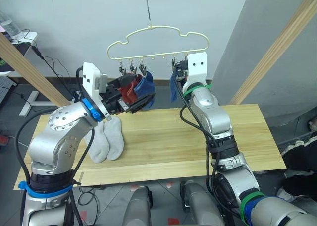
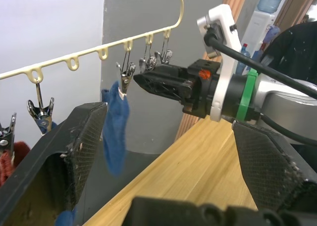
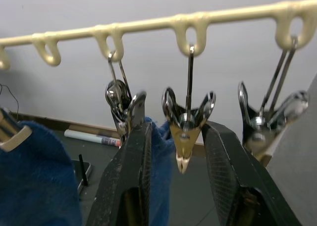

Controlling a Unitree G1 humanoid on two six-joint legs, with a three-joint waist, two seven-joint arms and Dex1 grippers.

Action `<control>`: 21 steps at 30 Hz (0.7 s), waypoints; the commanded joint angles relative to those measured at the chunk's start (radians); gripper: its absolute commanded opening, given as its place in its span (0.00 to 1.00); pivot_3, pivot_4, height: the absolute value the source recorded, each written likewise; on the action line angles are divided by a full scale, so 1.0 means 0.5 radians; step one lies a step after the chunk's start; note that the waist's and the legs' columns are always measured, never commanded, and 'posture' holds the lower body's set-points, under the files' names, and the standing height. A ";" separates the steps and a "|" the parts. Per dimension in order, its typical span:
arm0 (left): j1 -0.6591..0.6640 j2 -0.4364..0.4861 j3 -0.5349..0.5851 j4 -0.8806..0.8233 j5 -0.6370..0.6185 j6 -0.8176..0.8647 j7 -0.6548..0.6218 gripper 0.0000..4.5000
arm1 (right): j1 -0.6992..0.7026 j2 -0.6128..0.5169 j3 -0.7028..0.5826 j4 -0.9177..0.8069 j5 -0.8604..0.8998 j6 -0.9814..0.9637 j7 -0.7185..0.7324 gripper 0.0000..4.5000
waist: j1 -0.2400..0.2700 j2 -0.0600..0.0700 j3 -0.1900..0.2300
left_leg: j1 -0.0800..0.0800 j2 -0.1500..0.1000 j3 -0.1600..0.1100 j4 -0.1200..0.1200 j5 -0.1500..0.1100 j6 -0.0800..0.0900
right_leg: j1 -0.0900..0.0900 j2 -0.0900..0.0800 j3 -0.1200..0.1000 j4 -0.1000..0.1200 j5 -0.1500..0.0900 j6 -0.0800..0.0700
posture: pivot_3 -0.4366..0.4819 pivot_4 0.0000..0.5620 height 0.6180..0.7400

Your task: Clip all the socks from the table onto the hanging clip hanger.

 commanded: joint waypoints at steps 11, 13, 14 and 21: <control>0.005 0.000 0.007 -0.046 0.029 -0.056 -0.012 1.00 | -0.049 0.050 -0.023 -0.033 0.004 -0.111 -0.016 0.36 | 0.002 -0.001 0.007 | 0.000 0.000 0.000 -0.001 0.000 0.000 | 0.000 0.000 0.000 -0.001 0.000 0.000 | 0.52 0.51 1.00; 0.006 -0.002 0.007 -0.047 0.032 -0.057 -0.014 1.00 | -0.048 0.052 -0.022 -0.038 0.006 -0.116 -0.013 0.36 | 0.002 -0.001 0.007 | 0.000 0.000 0.000 -0.001 0.000 0.000 | 0.000 0.000 0.000 -0.001 0.000 0.000 | 0.52 0.51 1.00; 0.007 -0.002 0.008 -0.049 0.033 -0.057 -0.015 1.00 | -0.047 0.053 -0.022 -0.041 0.008 -0.116 -0.013 0.36 | 0.002 -0.001 0.007 | 0.000 0.000 0.000 -0.001 0.000 0.000 | 0.000 0.000 0.000 -0.001 0.000 0.000 | 0.52 0.51 1.00; 0.010 -0.004 0.009 -0.053 0.033 -0.053 -0.018 1.00 | -0.038 0.054 -0.016 -0.057 0.006 -0.117 -0.006 0.04 | 0.002 -0.001 0.007 | 0.000 0.000 0.000 -0.001 0.000 0.000 | 0.000 0.000 0.000 -0.001 0.000 0.000 | 0.52 0.51 1.00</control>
